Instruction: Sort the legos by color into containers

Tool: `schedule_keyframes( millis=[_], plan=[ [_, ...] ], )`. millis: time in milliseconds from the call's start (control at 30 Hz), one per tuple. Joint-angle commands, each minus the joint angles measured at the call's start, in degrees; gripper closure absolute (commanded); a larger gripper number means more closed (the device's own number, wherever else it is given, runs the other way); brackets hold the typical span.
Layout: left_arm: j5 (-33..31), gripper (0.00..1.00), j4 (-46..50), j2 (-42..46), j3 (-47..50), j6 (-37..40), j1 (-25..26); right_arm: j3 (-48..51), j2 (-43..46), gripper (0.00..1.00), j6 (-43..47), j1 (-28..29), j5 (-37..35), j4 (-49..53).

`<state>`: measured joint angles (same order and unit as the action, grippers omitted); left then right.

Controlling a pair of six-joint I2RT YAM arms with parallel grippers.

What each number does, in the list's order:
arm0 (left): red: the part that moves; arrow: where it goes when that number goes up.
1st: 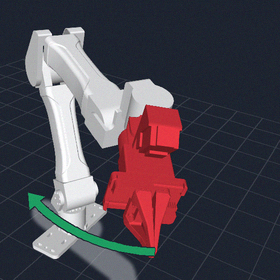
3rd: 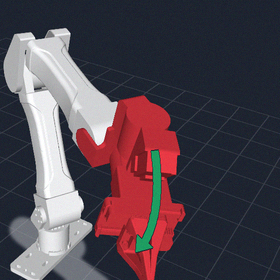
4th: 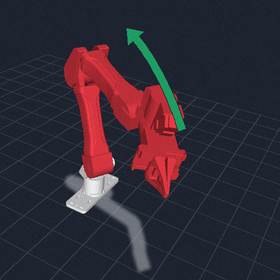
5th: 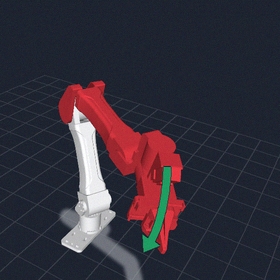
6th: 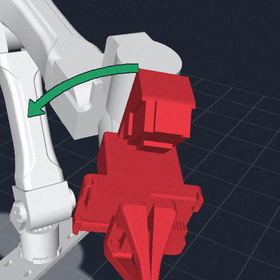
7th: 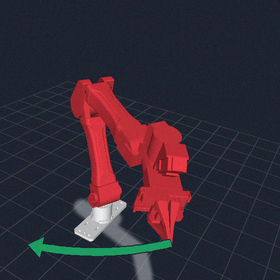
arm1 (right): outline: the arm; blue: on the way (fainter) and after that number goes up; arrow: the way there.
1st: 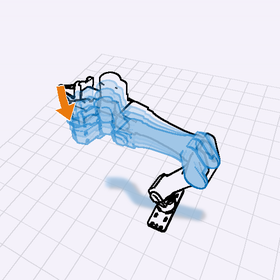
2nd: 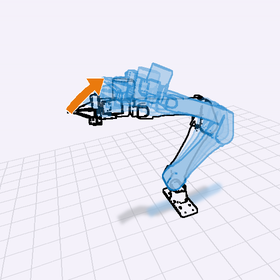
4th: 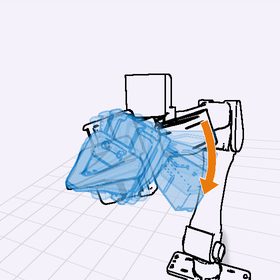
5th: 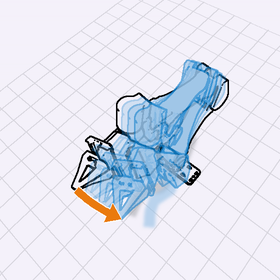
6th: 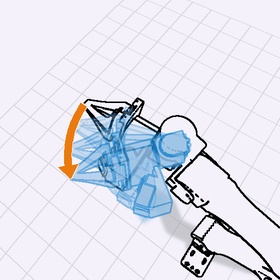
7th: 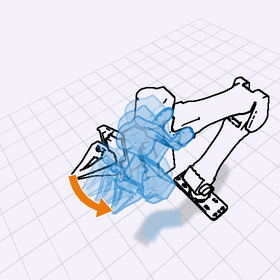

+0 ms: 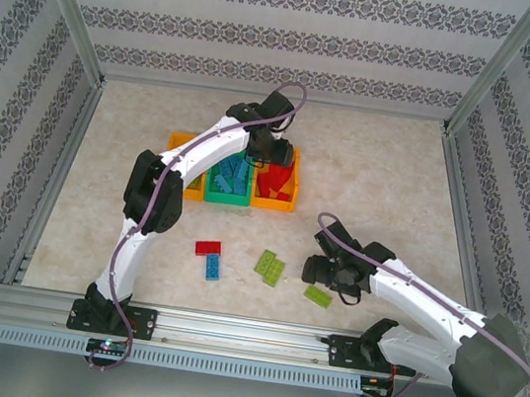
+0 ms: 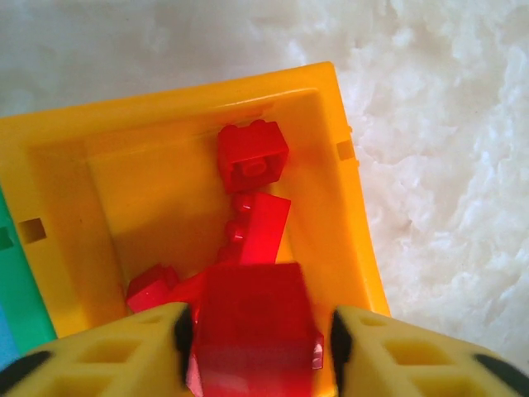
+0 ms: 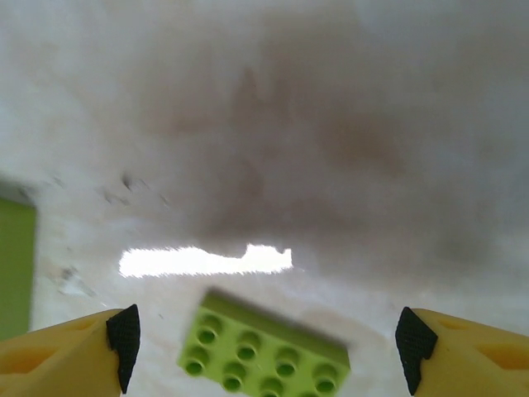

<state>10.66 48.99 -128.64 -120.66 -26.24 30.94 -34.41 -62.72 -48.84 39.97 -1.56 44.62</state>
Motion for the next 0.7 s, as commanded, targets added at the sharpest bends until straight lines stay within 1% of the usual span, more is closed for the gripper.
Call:
schedule_keyframes(
  millis=[0,67,100,200,267,300,500,667],
  plan=[
    [0.8,0.41,1.7,1.8,0.3,0.6,-0.7,1.4,2.8,0.15,-13.1,2.2,-2.9,6.9],
    [0.8,0.33,0.4,3.6,2.2,0.8,-0.7,2.5,4.4,0.14,-17.5,3.5,-2.8,5.9],
    [0.7,0.28,-0.1,4.3,2.9,0.9,-0.7,3.2,4.9,0.13,-19.0,4.0,-2.8,5.3],
    [0.8,0.18,-1.8,6.8,5.6,1.4,-0.7,4.7,5.0,0.11,-22.4,5.4,-3.0,3.6],
    [1.1,0.04,-3.2,8.7,7.8,1.9,-0.6,5.3,4.2,0.11,-24.9,7.0,-3.2,1.3],
    [1.3,0.01,-3.6,9.4,8.6,2.2,-0.6,5.2,3.7,0.11,-25.6,7.7,-3.6,0.3],
    [1.1,0.00,-6.5,14.4,14.1,3.4,-0.7,1.5,-2.6,0.08,-24.8,10.3,-4.2,-2.2],
    [-1.6,0.00,-7.1,17.9,19.3,4.3,-0.7,1.9,-5.3,0.09,-26.2,10.9,-3.7,-2.2]
  ],
)
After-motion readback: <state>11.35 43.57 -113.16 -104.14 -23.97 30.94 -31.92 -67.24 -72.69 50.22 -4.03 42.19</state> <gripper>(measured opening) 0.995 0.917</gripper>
